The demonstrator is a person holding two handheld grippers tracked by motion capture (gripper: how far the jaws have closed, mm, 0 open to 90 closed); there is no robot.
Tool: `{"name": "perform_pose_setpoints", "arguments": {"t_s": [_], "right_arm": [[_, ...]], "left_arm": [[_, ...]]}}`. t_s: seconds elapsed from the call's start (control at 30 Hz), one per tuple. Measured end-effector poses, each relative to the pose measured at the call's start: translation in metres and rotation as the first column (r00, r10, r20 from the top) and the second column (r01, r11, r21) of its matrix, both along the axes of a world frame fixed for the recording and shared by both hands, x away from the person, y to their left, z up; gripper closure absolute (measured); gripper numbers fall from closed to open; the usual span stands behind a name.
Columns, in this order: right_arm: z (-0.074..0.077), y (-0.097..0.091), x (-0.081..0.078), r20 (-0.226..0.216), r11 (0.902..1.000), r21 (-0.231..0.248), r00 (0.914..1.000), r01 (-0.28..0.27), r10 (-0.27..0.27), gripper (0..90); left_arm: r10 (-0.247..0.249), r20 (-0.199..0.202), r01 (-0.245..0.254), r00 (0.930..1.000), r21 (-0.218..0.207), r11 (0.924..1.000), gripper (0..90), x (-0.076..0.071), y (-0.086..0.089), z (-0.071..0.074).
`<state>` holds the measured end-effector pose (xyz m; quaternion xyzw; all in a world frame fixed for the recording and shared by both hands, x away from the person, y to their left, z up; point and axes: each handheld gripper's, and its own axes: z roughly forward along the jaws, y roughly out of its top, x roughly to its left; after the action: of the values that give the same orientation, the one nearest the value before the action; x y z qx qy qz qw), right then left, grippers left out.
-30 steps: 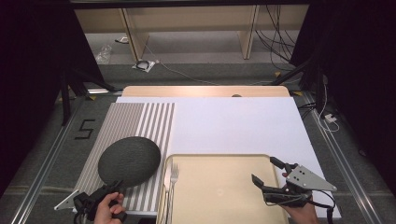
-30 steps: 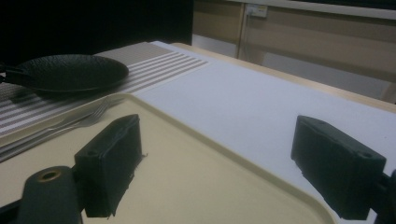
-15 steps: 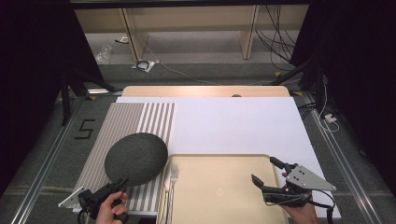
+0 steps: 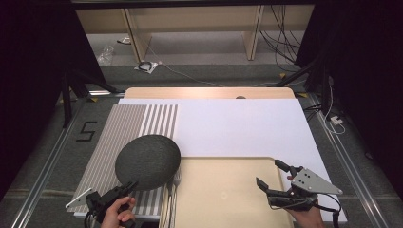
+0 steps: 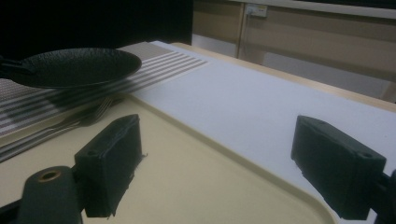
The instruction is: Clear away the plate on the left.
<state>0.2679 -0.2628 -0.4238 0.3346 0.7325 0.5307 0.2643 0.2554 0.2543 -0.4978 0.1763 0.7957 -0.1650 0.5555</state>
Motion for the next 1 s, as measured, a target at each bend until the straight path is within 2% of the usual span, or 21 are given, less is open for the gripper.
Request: {"name": "perform_pose_setpoints", "arguments": {"t_s": [0.33,0.47,0.7,0.9,1.0], "right_arm": [[0.0,0.0,0.0,0.001,1.0,0.001,1.0,0.002,-0.002,17.0],[0.0,0.0,0.0,0.001,1.0,0.001,1.0,0.002,-0.002,17.0],[0.0,0.0,0.0,0.0,1.0,0.001,1.0,0.002,-0.002,17.0],[0.0,-0.001,0.0,0.001,1.0,0.002,1.0,0.003,-0.003,17.0],[0.0,-0.001,0.0,0.001,1.0,0.002,1.0,0.004,-0.004,17.0]], "left_arm": [[-0.053,0.03,0.053,0.9981,-0.005,0.9986,84.3,-0.001,-0.01,0.004],[-0.082,0.022,0.083,0.9964,-0.01,0.9965,84.3,0.0,-0.014,0.005],[-0.126,0.035,0.126,0.9915,-0.011,0.992,84.1,0.0,-0.024,0.007],[-0.166,0.043,0.167,0.9852,-0.006,0.986,84.1,0.0,-0.033,0.01],[-0.195,0.04,0.196,0.9799,-0.003,0.9807,84.0,0.0,-0.039,0.009]]}}
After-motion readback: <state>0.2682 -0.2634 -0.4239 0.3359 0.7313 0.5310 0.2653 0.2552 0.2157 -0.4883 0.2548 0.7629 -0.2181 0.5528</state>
